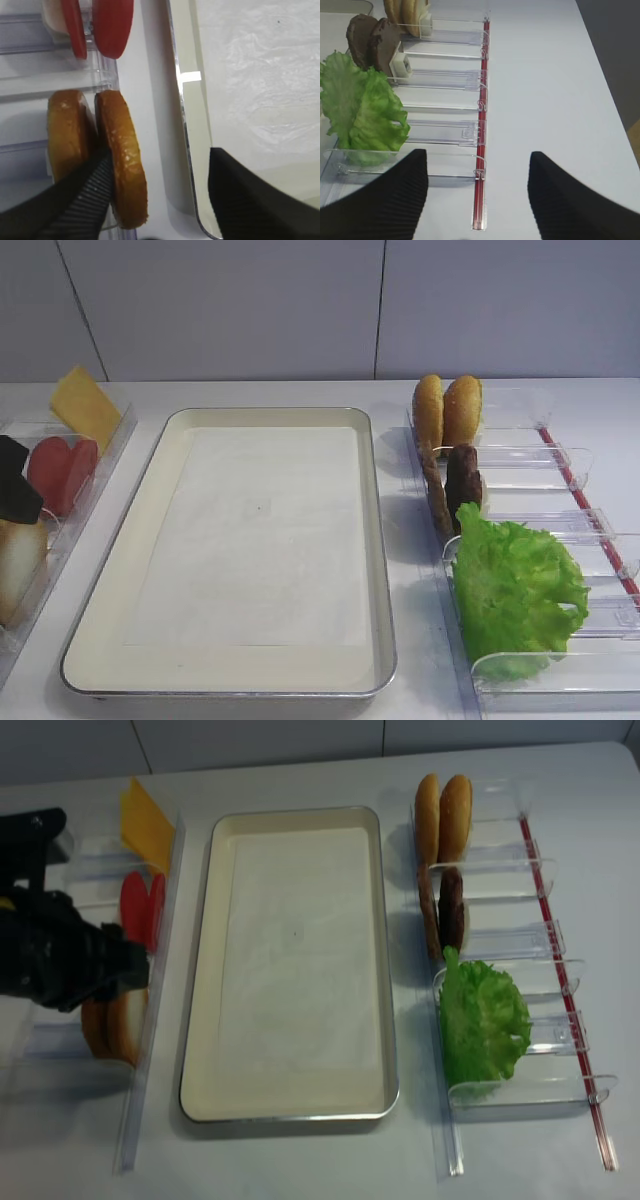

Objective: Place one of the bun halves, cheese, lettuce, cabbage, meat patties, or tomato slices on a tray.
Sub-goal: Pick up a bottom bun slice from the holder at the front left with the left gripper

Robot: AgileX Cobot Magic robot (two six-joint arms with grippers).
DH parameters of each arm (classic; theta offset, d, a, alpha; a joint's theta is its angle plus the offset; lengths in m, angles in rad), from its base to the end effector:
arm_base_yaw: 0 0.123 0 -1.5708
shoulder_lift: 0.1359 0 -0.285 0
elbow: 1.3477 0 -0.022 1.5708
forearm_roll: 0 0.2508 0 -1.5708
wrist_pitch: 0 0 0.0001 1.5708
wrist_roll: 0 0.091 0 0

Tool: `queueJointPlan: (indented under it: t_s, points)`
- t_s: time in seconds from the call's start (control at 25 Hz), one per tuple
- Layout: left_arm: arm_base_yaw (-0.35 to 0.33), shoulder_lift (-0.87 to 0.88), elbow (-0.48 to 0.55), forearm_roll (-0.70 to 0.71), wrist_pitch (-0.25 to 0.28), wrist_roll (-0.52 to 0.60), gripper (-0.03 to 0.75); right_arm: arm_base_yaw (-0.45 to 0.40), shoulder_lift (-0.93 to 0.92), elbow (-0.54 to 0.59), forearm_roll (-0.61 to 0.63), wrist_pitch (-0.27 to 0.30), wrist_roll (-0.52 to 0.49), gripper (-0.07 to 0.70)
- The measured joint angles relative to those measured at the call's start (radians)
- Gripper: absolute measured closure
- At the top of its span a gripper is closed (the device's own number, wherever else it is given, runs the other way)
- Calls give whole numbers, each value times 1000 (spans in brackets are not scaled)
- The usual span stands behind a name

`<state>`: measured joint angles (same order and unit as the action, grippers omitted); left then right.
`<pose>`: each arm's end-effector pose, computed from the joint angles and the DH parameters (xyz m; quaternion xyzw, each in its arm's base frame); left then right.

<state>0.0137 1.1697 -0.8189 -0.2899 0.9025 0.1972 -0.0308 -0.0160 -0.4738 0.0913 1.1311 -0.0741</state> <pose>0.2099 -0.0176 0.2731 0.0242 0.9712 -0.1074 0.2113 -0.0074 0.0077 0.2647 -0.0220 0.8724 0.0200 0.4879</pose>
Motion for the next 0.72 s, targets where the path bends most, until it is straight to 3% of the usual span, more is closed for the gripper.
queueJointPlan:
  t_s: [0.72]
  points:
    - [0,85,0,28,-18,0,357,0,0,0,0,0,0,172]
